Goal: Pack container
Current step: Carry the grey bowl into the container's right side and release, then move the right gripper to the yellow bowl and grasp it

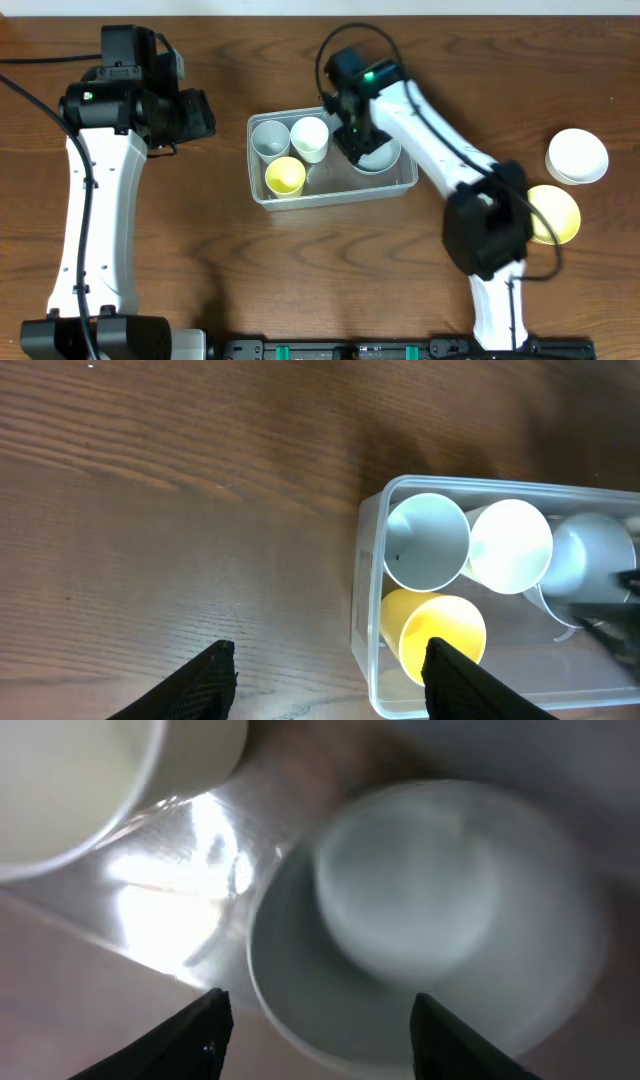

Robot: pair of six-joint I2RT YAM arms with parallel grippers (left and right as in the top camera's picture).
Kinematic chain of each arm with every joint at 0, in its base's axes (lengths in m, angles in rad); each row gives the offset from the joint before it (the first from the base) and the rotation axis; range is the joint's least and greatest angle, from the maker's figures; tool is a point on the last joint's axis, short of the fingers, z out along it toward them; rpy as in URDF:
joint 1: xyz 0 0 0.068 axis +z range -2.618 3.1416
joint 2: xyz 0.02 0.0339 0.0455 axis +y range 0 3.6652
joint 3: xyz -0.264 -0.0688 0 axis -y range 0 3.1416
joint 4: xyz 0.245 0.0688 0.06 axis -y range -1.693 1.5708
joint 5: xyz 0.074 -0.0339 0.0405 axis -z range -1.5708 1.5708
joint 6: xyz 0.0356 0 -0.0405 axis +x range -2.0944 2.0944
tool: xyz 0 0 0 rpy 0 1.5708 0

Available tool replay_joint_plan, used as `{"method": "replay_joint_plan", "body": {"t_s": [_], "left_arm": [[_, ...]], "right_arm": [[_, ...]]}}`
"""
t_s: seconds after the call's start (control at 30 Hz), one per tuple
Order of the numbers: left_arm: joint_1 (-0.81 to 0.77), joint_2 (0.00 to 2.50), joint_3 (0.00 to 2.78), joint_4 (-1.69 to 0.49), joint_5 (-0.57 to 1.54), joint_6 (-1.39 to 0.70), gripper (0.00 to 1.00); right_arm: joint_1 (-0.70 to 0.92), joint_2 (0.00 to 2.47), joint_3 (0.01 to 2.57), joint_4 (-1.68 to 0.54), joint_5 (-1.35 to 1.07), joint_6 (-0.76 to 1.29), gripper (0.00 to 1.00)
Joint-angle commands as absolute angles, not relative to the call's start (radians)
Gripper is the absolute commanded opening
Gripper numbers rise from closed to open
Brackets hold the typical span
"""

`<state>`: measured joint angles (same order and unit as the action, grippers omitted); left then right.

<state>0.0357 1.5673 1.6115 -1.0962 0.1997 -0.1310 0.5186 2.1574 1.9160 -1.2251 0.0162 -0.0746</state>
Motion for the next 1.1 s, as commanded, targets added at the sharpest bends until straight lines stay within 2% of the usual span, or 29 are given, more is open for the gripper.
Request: {"method": "replay_joint_plan", "body": {"t_s": [0.0, 0.27, 0.37, 0.47, 0.77, 0.87, 1.07], "left_arm": [[0.038, 1.571, 1.607, -1.099, 0.201, -0.136, 0.61], [0.038, 1.571, 1.607, -1.099, 0.201, -0.136, 0.61], [0.038, 1.571, 1.607, -1.099, 0.201, -0.136, 0.61], [0.038, 1.571, 1.607, -1.099, 0.201, -0.136, 0.61], [0.038, 1.571, 1.607, -1.103, 0.201, -0.136, 0.61], [0.038, 1.571, 1.607, -1.103, 0.201, -0.136, 0.61], [0.038, 1.571, 1.607, -1.103, 0.201, -0.136, 0.61]], "right_arm": [[0.442, 1.958, 1.923, -1.227, 0.041, 0.001, 0.62], [0.13, 1.721, 1.922, -1.338, 0.056, 0.292, 0.68], [-0.008, 1.713, 1.914, -1.414, 0.056, 0.361, 0.82], [-0.114, 1.716, 1.847, -1.417, 0.039, 0.37, 0.89], [-0.276, 1.716, 1.415, -1.193, 0.018, 0.37, 0.89], [-0.299, 1.719, 1.289, -1.084, 0.014, 0.37, 0.9], [-0.307, 1.72, 1.125, -0.911, 0.014, 0.369, 0.84]]}}
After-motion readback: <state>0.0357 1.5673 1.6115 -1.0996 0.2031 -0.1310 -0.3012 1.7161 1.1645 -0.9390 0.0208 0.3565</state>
